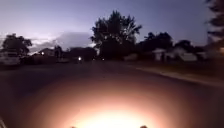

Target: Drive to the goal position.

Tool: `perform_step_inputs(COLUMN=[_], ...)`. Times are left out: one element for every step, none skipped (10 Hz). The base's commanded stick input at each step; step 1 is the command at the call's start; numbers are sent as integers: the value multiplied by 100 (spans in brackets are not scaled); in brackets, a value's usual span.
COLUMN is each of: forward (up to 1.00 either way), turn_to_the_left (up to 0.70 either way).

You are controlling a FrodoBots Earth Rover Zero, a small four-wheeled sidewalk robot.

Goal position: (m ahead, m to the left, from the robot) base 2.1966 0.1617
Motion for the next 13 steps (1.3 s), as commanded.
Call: perform_step_inputs(forward=[70, 70, 70, 70, 70, 70, 70, 70, 70, 70, 70, 70, 70], turn_to_the_left=[0, 0, 0, 0, 0, 0, 0, 0, 0, 0, 0, 0, 0])
